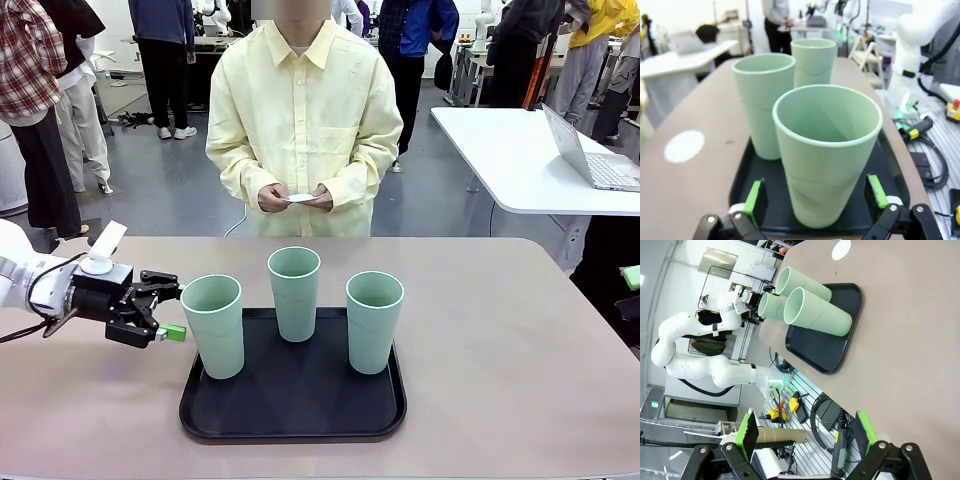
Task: Place coasters on the table and set cups on them.
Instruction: Pick up one Reusable plastic cup and place it on a coaster set by the human.
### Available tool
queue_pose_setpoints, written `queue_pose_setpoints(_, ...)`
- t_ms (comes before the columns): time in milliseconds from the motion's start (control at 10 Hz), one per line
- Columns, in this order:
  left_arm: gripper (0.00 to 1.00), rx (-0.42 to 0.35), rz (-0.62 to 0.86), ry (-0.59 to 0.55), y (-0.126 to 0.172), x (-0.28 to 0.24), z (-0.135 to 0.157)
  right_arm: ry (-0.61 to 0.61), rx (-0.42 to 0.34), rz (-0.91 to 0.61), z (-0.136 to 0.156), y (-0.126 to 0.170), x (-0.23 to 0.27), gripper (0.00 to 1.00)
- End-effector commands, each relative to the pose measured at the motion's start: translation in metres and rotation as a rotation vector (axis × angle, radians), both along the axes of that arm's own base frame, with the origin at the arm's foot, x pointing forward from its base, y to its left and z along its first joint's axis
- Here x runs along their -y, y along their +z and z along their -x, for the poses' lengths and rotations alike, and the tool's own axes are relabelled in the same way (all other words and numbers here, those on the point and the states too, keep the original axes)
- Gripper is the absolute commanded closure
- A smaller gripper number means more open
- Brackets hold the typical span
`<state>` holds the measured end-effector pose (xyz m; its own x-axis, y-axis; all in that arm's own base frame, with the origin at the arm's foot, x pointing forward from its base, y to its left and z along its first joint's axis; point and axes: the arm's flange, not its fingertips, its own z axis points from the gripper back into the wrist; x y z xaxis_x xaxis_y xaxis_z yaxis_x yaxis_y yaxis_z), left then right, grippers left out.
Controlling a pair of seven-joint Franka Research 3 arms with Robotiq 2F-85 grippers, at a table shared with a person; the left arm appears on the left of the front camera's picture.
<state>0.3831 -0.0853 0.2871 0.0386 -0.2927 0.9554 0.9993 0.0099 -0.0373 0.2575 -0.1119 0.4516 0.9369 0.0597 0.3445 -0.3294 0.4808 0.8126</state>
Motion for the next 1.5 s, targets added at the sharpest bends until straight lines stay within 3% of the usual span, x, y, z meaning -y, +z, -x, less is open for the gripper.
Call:
queue_pose_setpoints(0,0.00,0.002,0.018,-0.037,-0.008,0.000,0.018,-0.002,0.026,-0.037,-0.004,0.001,0.000,0.00)
queue_pose_setpoints(900,0.00,-0.010,0.065,-0.106,-0.037,0.026,0.008,-0.002,0.026,-0.037,-0.004,0.001,0.000,0.00)
queue_pose_setpoints(1400,0.00,0.027,0.084,-0.072,-0.042,0.027,-0.007,-0.002,0.026,-0.037,-0.004,0.001,0.000,0.00)
